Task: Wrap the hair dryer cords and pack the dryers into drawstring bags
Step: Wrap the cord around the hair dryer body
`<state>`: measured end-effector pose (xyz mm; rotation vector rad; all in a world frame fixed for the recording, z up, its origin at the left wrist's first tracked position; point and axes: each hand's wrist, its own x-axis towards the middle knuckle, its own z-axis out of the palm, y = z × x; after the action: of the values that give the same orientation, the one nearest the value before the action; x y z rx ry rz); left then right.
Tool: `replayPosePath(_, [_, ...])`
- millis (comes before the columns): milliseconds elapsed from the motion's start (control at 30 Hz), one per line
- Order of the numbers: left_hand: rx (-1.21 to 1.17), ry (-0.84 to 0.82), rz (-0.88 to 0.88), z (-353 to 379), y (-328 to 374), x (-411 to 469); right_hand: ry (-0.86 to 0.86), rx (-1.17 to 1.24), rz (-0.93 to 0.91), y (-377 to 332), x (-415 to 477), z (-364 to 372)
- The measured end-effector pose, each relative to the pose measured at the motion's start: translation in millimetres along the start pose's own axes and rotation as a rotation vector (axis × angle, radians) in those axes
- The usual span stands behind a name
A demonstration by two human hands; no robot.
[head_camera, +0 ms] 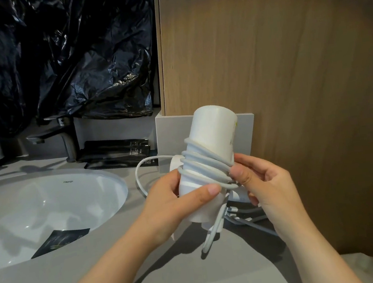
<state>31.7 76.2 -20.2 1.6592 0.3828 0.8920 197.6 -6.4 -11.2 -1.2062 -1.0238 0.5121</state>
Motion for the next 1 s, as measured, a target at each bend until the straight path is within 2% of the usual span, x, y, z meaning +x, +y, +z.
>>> replayPosePath(167, [-0.122,0.086,0.026,-5,2,4,-0.026,-0.087,-0.045,1,-1,-3])
replayPosePath(300, [-0.318,0.072,-0.03,-14,8,6,-0.017,-0.149,-0.069,2,1,-5])
replayPosePath(500, [-0.333,0.031,-0.045,-15,8,5,-0.102,-0.119,-0.009,-1,0,-4])
replayPosePath(667, [-0.236,0.047,-0.04,-12,5,6,-0.068,-0.088,-0.033,-2,-1,-2])
replayPosePath(800, [-0.031,0.132,0.0,-7,4,7,0.005,-0.1,-0.08,1,-1,-1])
replayPosePath(1000, [0.147,0.228,0.03,-4,7,4,0.021,-0.158,-0.121,4,-1,3])
